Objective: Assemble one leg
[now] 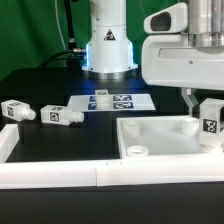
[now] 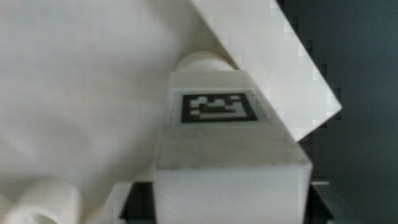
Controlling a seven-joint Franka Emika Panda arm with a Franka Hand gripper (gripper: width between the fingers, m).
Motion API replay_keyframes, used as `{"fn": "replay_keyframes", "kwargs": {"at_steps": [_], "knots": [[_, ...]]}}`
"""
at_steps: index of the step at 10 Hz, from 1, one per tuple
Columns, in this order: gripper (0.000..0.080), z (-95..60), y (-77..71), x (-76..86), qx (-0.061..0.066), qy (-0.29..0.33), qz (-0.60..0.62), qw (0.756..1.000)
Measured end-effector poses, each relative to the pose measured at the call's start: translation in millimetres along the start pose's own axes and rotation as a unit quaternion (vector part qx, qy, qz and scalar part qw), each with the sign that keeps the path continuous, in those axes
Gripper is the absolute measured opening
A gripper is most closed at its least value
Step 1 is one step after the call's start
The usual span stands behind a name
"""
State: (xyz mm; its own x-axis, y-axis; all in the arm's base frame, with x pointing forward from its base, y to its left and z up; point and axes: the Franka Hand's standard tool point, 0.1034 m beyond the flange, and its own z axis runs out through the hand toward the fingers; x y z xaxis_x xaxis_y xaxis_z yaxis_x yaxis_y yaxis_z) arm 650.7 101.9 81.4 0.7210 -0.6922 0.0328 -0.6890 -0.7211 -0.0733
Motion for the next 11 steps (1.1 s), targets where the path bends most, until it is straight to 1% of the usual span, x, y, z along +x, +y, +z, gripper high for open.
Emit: {"fn": "replay_keyframes", "kwargs": {"at_steps": [1,2,3,4,5,6,7,8,9,10,11], "knots": [[0.0285,0.1,2.1,0.4,-0.004,-0.001,0.078,0.997],[0.0285,0.3,3.6,0.0,-0.006,-0.004,0.162,0.987],[0.0286,0.3,5.1,-0.4,-0.008,-0.007,0.239,0.971],[0.0286,0.4,6.0,-1.4,-0.008,-0.011,0.308,0.951],[0.0286,0.3,6.9,-2.0,-0.009,-0.012,0.359,0.933],[0.0286,0.4,7.1,-2.5,-0.011,-0.012,0.378,0.926],[0.0287,0.5,7.1,-2.2,-0.01,-0.012,0.37,0.929],[0.0456,1.2,7.1,-2.5,-0.01,-0.012,0.361,0.932],[0.0456,1.3,6.6,-3.0,-0.012,-0.009,0.328,0.945],[0.0578,1.1,1.6,-5.2,-0.014,-0.004,0.222,0.975],[0.0635,1.7,-7.4,-11.3,-0.012,-0.005,0.13,0.991]]}}
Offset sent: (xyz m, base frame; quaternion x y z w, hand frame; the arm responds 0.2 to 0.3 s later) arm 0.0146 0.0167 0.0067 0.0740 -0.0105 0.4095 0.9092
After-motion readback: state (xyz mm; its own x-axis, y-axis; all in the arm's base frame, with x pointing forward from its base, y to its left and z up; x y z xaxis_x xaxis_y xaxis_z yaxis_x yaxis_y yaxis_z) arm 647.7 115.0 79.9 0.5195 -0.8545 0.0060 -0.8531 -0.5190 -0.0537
